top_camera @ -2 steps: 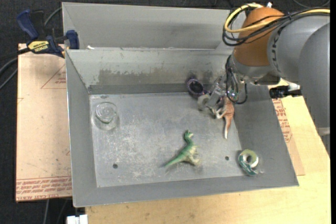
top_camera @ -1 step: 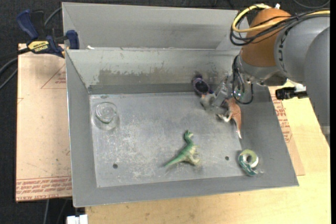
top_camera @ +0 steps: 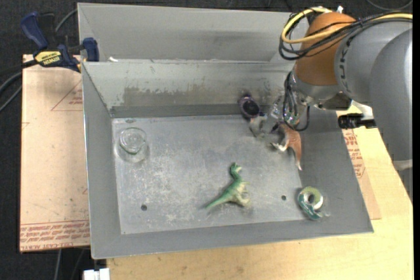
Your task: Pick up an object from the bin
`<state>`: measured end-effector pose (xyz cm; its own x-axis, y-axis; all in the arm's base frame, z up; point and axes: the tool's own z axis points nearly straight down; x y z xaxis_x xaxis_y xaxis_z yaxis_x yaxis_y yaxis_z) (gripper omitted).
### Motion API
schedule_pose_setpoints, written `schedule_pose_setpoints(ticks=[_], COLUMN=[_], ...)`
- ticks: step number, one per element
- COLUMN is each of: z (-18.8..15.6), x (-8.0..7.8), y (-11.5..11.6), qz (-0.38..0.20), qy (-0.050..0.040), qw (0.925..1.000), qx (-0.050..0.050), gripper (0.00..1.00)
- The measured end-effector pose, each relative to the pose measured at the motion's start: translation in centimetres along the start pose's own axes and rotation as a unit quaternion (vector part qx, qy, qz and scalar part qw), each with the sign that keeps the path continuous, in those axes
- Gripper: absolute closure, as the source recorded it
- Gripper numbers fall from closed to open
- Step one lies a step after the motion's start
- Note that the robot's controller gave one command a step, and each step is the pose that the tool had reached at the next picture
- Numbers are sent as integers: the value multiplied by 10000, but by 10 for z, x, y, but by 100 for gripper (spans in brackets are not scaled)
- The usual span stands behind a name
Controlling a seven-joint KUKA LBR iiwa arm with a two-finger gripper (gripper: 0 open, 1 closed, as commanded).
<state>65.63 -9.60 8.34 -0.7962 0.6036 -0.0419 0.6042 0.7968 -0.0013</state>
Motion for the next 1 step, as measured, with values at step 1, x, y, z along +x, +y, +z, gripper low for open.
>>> schedule_pose_setpoints(ticks=[1], z=[-3], x=[0], y=[-3], qz=[135], qy=[20], qw=[9999], qx=[-17], gripper=[100])
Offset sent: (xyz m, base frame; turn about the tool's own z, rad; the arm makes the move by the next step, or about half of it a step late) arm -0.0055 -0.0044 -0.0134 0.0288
